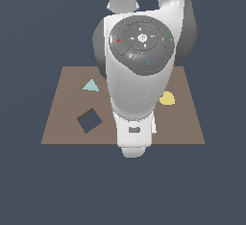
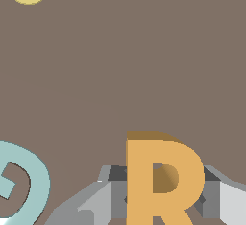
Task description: Insert a designated object into the corresponding slot on a board.
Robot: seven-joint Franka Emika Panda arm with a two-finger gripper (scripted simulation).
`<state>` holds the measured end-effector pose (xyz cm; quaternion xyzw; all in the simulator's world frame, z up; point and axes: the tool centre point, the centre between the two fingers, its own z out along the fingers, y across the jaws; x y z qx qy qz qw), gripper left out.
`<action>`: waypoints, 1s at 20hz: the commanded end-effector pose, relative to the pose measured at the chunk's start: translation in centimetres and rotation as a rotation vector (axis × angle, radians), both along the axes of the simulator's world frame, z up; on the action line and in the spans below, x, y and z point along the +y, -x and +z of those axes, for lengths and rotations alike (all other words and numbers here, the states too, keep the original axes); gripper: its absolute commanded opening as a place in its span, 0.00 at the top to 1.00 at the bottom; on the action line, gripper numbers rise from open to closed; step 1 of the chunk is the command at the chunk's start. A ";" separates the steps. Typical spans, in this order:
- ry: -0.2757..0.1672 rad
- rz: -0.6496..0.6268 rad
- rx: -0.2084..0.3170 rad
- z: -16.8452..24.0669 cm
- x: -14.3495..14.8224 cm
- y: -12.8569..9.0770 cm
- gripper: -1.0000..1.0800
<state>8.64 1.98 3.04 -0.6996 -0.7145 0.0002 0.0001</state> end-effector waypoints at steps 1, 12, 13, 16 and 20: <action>0.000 0.035 0.000 0.1 0.2 0.6 1.00; 0.000 0.317 -0.001 0.3 1.2 5.8 1.00; 0.000 0.351 0.000 0.3 1.2 6.4 1.00; 0.000 0.462 0.000 0.4 1.1 8.5 1.00; 0.000 0.612 0.000 0.6 0.6 11.2 1.00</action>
